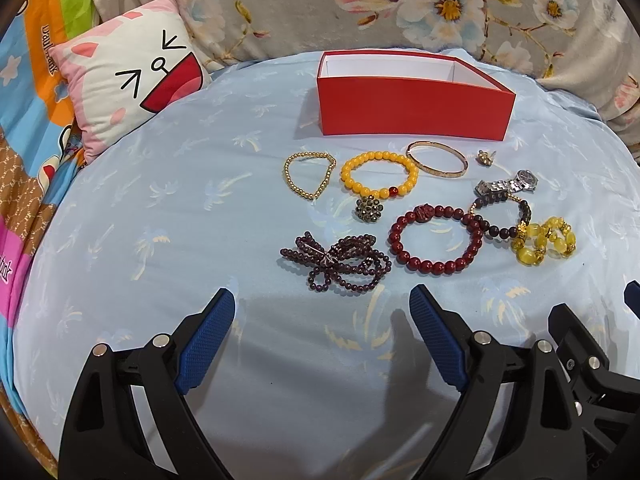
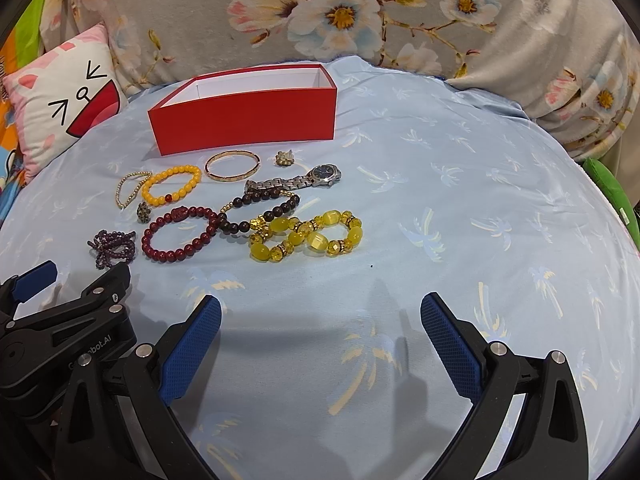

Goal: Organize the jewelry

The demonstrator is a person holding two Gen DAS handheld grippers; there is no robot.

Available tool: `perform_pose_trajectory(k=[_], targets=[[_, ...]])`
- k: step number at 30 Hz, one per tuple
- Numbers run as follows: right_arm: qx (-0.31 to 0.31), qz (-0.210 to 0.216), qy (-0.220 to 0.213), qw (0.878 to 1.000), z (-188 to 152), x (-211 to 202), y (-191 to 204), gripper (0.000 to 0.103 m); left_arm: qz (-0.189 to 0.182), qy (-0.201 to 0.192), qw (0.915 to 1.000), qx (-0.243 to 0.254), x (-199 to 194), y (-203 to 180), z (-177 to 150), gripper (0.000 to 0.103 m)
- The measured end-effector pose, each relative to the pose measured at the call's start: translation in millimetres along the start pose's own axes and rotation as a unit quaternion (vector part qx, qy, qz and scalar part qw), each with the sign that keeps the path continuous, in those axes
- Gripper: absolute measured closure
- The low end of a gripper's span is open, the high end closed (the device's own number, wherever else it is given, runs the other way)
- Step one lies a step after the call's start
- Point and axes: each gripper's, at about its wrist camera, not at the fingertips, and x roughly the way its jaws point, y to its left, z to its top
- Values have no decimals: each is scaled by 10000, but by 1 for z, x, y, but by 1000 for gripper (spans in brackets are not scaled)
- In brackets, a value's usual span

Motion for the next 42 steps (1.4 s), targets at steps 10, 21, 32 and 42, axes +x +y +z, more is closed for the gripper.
perform_pose_trajectory(k=[10, 21, 32, 42], targets=[[-8, 23, -30, 10000, 1, -3, 2, 7, 7, -29, 10000, -12, -2, 1, 1, 18], [-5, 20, -29, 10000, 1, -2, 2, 7, 9, -30, 10000, -13, -2, 1, 1, 18], [-2, 24, -34, 10000, 1, -2, 2, 7, 11, -41, 10000, -11, -2, 2, 1, 18], [-2, 27, -28, 10000, 1, -2, 1, 7, 11, -33, 10000, -10, -2, 2, 1, 18]])
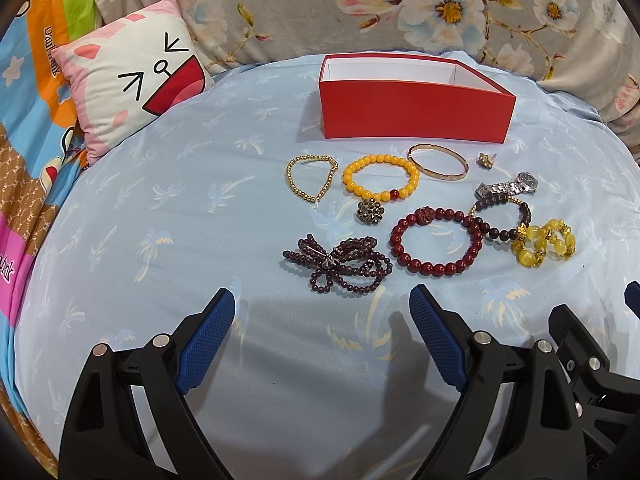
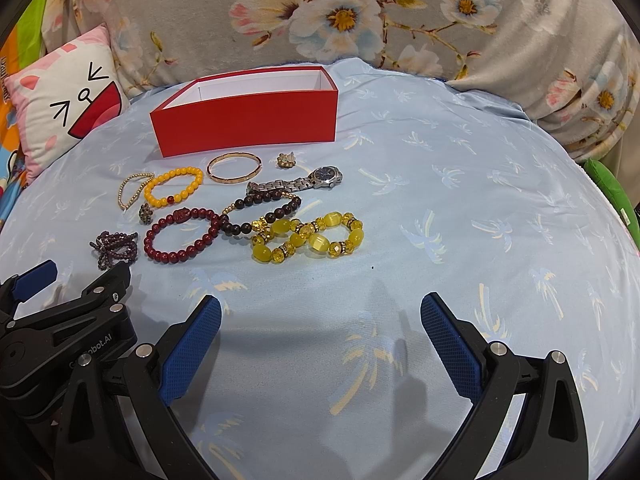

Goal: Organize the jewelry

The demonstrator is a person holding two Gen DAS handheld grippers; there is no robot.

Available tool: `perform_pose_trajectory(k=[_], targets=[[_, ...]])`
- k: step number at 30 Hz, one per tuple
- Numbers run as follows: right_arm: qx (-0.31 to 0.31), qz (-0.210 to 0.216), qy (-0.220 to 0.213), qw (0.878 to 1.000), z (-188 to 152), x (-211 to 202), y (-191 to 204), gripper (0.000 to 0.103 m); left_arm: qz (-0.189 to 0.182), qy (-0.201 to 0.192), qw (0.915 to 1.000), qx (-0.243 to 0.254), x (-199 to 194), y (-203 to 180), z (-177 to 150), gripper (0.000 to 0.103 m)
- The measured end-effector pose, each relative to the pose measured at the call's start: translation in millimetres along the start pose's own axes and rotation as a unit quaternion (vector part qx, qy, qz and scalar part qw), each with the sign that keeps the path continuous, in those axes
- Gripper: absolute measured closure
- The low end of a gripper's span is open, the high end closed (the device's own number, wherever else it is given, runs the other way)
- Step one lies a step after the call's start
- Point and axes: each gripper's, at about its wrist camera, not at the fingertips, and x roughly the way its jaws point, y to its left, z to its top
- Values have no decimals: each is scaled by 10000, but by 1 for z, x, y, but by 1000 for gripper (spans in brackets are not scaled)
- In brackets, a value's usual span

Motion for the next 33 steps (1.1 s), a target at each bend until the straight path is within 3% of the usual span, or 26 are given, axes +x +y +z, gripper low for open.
perform_pose_trajectory(k=[25, 33], targets=[[-17, 27, 37, 10000, 0, 1, 1, 7, 2, 9, 10000, -12, 0, 1, -1, 18], [178, -88, -55, 9998, 20, -8, -20, 7, -38, 29, 9992, -388, -2, 28, 16, 18]])
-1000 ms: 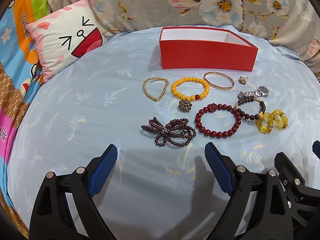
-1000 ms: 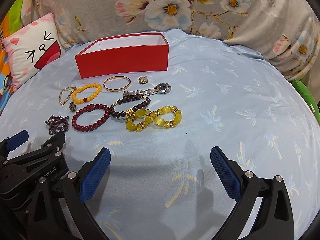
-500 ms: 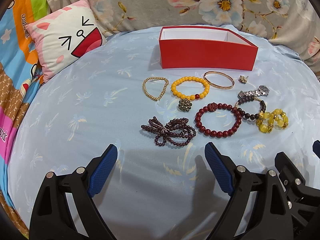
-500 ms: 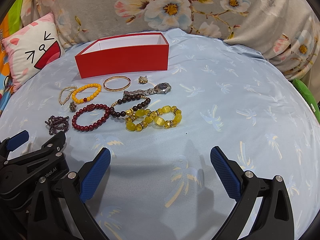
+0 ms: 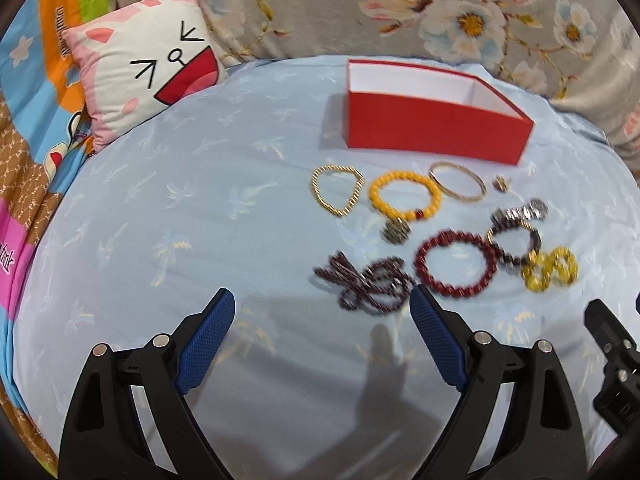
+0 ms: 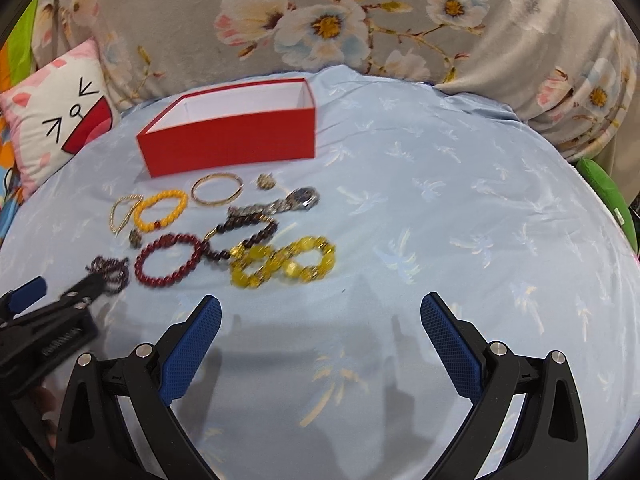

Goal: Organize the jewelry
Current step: 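Grasp the dark garnet bead bundle with the left tool while the right tool grasps the yellow amber bracelet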

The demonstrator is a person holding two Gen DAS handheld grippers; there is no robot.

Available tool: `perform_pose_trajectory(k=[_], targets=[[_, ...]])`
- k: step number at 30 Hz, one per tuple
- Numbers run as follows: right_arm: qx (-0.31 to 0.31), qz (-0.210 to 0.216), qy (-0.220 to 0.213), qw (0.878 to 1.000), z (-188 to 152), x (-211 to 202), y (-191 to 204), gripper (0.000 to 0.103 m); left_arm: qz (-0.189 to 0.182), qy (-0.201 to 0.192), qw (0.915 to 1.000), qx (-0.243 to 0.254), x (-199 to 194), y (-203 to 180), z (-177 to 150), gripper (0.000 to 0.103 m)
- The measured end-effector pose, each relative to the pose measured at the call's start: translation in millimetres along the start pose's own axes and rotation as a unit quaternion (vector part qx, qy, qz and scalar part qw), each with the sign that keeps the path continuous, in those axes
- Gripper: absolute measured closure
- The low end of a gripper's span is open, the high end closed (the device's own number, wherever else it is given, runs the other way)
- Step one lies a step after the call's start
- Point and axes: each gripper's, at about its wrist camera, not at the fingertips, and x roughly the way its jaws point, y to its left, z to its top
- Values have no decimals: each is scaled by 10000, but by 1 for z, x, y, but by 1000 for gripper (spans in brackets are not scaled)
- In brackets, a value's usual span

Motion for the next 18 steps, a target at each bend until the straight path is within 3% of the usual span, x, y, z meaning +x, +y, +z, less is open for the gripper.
perform_pose_trajectory(k=[10, 18], targets=[[82, 218, 146, 9996, 19, 14, -8, 7, 93, 147, 9996, -240, 26, 24, 38, 18], [-36, 424, 280, 9987, 19, 28, -3, 17, -301, 440, 9984, 161, 31, 8, 16, 18]])
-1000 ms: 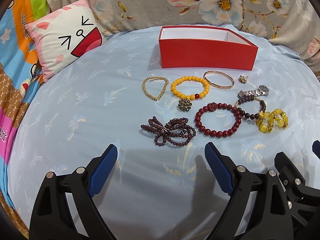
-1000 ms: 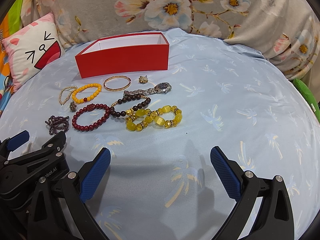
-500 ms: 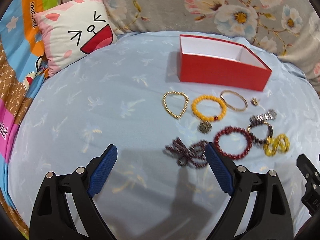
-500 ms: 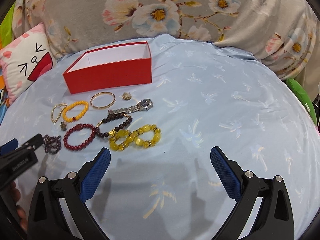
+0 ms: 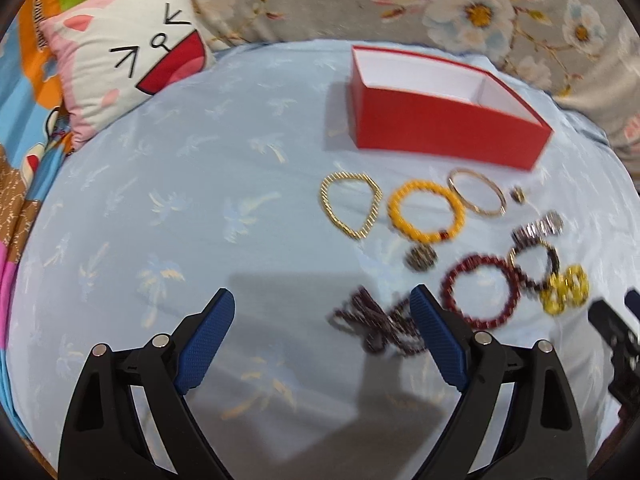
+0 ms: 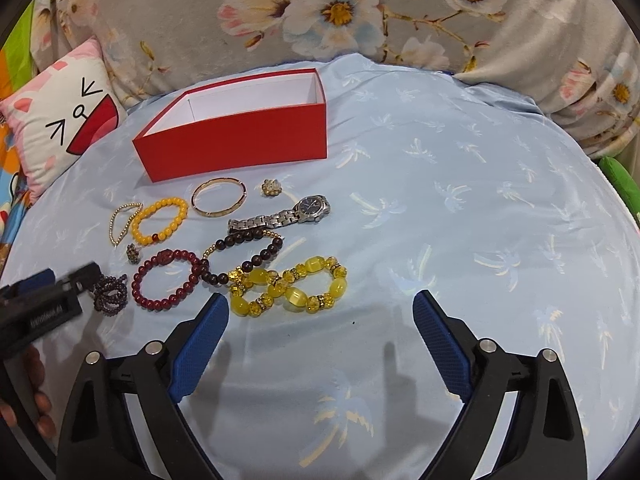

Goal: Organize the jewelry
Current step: 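Grasp the dark garnet bead bundle with the left tool while the right tool grasps the yellow amber bracelet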

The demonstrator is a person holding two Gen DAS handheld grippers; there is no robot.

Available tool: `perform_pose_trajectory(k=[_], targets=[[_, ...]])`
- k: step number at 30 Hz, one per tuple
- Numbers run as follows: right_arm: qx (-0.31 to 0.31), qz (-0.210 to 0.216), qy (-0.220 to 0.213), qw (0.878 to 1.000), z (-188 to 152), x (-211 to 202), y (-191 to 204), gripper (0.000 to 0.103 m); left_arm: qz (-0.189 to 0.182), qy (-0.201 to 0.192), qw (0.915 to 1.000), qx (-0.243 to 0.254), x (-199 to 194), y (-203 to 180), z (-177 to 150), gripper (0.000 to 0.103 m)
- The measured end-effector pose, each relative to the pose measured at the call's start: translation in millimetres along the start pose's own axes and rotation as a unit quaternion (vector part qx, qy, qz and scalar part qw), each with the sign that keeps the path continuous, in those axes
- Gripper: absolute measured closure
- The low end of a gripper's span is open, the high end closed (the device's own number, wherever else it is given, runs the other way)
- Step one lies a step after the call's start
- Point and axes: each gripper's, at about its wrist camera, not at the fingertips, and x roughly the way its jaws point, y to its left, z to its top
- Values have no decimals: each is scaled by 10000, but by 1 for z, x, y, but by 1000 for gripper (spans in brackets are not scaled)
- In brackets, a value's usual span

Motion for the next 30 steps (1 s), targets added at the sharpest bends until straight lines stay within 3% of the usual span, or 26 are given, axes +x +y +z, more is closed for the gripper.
perform_pose_trajectory(k=[8, 11, 13, 16, 26, 30], targets=[[21, 151, 144, 9998, -2, 9, -1, 29, -208, 34, 9997, 98, 9, -14, -6, 31], [19, 222, 182, 9996, -2, 12, 0, 34, -310, -49, 9995, 80, 8, -14, -4, 46], [22, 271, 222, 9994, -2, 15, 0, 42, -448, -55, 9990, 76, 7, -15, -2, 66], [42, 348, 295, 9989, -1, 19, -1, 47, -838, 21, 9965, -48, 7, -13, 1, 87], [-132, 367, 300, 9988, 6, 30, 3, 55, -903, -74, 9959, -60, -4, -8, 3, 94], [-238, 435, 272, 9984, 10, 33, 7, 67, -922, -81, 9957, -75, -6, -4, 1, 94]])
